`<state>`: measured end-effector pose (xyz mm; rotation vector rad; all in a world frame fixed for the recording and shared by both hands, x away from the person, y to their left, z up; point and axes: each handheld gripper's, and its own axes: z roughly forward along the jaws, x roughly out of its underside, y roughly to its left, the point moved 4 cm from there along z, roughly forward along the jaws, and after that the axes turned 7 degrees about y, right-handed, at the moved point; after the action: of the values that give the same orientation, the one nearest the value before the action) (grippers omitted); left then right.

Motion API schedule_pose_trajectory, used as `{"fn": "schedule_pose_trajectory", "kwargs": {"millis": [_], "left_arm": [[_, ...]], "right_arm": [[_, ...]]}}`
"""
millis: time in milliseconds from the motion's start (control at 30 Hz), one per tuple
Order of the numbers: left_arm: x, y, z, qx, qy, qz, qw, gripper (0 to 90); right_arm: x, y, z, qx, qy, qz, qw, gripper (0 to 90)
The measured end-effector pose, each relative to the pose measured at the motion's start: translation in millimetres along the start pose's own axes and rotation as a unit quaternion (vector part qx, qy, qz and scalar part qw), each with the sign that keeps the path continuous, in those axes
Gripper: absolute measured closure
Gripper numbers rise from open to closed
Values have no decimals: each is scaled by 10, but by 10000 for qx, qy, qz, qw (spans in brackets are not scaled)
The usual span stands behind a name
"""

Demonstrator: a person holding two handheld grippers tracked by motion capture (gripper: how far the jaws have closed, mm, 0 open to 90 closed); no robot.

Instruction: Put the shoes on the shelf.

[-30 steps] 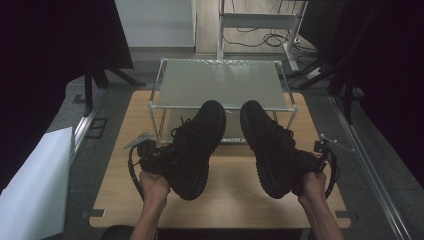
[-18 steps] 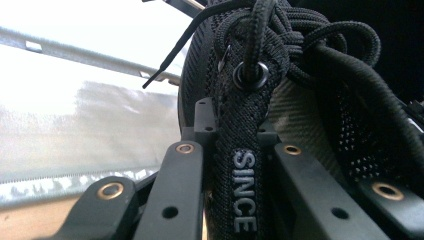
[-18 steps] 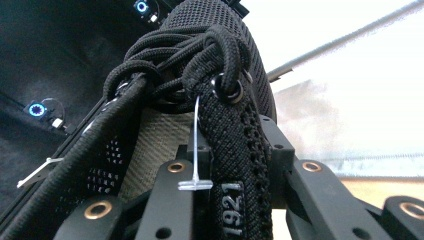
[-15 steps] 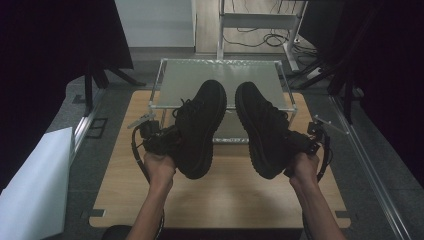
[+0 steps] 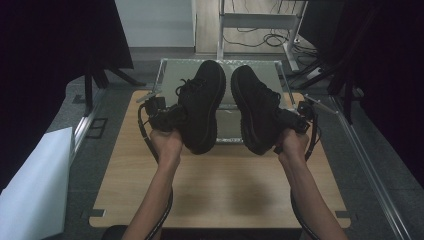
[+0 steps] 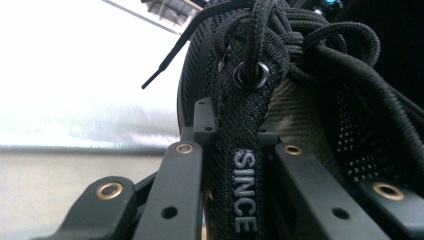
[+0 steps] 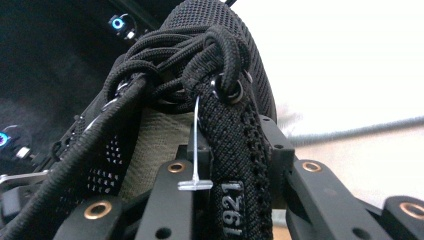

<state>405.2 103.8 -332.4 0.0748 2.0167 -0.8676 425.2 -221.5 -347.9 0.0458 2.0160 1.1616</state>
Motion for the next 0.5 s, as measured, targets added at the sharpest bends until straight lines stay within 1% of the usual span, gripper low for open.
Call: {"fn": "schedule_pose_trajectory", "kwargs": {"millis": [67,167,200,233,267,300,367,433,500], "left_arm": [[-65,1,43,-128,8,4,9999,797],[-146,19,119,-336,12,8,9994,795],[-166,29,150,-415,32,9,9991,795],[-182,40,182,-485,56,-4,9988,795],[-194,50,217,-551,78,-33,9984,795],[-208,61,258,-634,101,-49,9979,794],[-230,67,314,-753,140,-53,9970,794],[-266,53,373,-908,171,-6,9957,790],[-295,32,424,-1042,218,84,9943,788]], "right_arm": [[-38,-1,36,46,-30,5,10000,730],[-116,-4,105,179,-99,43,9998,730],[-132,-5,123,224,-107,34,9997,730],[-170,-11,176,333,-105,12,9994,730],[-170,-11,176,333,-105,12,9994,730],[-188,-14,205,384,-104,25,9992,730],[-220,-18,268,542,-118,-20,9985,730],[-244,-12,309,702,-124,-90,9974,730],[-290,3,377,957,-143,-226,9951,729]]}}
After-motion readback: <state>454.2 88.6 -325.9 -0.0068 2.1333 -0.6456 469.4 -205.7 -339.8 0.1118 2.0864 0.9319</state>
